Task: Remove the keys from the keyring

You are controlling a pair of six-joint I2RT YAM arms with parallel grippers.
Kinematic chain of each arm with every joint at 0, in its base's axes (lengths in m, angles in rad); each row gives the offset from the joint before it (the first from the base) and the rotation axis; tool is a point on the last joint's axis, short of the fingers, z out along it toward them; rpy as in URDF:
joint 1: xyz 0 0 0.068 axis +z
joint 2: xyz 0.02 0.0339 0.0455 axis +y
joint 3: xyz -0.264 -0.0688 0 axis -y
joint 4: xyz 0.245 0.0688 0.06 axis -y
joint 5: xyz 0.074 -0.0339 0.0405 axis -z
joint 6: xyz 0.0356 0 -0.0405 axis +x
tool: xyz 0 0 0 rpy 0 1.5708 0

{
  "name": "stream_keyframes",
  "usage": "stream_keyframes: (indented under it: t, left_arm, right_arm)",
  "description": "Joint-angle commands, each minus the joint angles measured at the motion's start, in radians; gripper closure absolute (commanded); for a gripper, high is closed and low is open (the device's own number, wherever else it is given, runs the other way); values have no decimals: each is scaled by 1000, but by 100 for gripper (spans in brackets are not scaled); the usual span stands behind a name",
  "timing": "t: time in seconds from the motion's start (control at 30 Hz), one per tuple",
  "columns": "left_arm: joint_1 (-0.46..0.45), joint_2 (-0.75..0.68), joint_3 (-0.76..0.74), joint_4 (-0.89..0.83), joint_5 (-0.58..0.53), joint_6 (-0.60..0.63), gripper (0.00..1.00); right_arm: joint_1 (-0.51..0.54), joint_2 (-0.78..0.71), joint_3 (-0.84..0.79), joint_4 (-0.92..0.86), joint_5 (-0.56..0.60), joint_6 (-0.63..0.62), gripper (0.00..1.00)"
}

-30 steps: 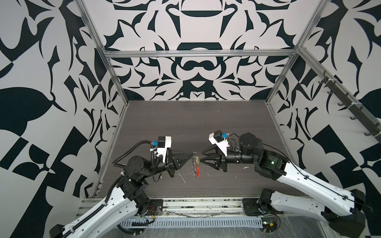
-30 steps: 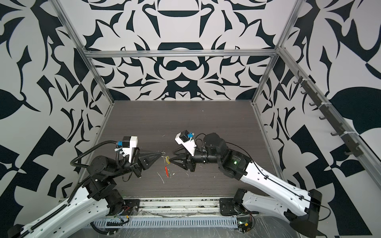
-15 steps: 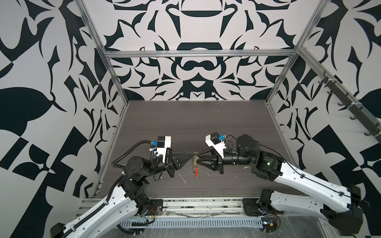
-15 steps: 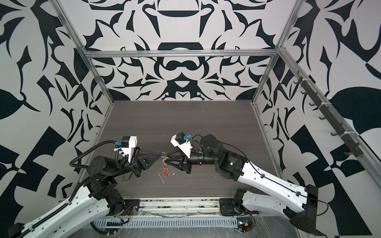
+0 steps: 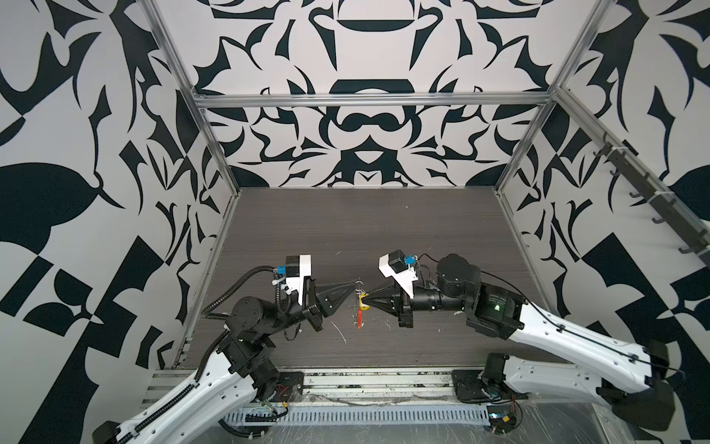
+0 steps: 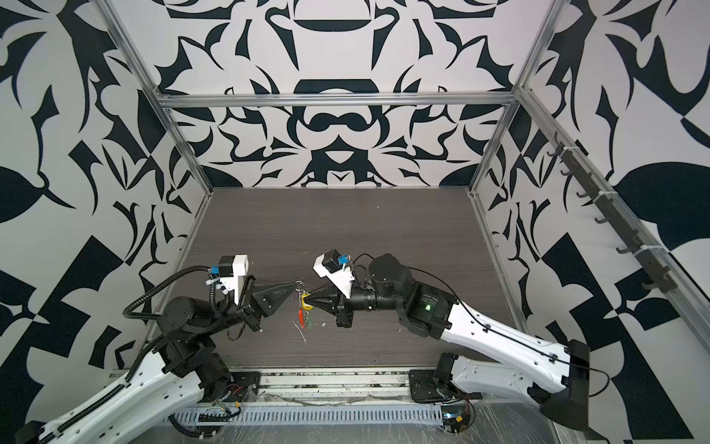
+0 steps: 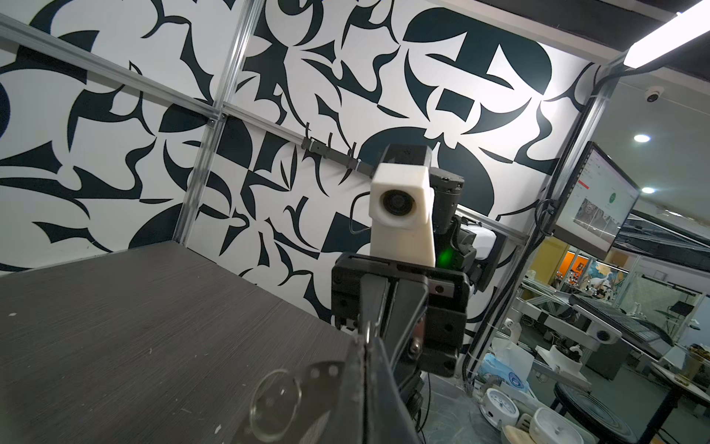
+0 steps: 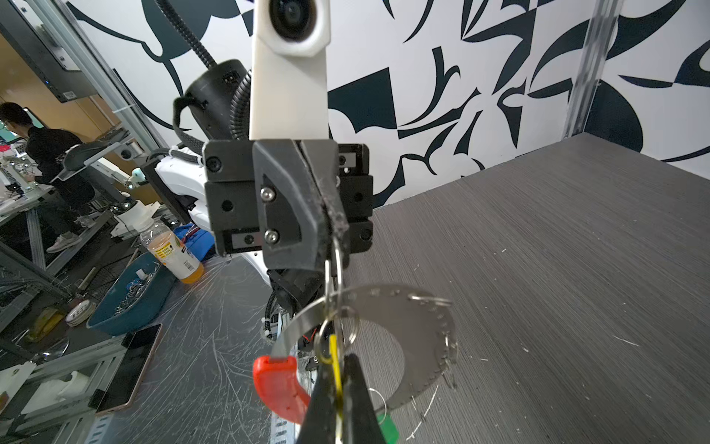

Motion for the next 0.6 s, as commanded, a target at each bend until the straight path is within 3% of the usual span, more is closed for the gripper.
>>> stream_keyframes:
  t: [0.0, 0.27, 0.47, 0.57]
  left_arm:
    - [-3, 1, -5, 85, -21, -20, 100]
    - [-3, 20, -3, 120, -7, -34, 100]
    - [-3, -8, 3, 60, 8, -22, 100]
    - [-3, -22, 14, 13, 12, -2, 100]
  right_arm:
    - [21, 30, 2, 51, 11, 3, 100]
    - [52, 111, 9, 102, 10, 18, 100]
    - [51, 71, 4, 47, 49, 15, 99]
    - [52, 26, 8, -1, 63, 15, 77]
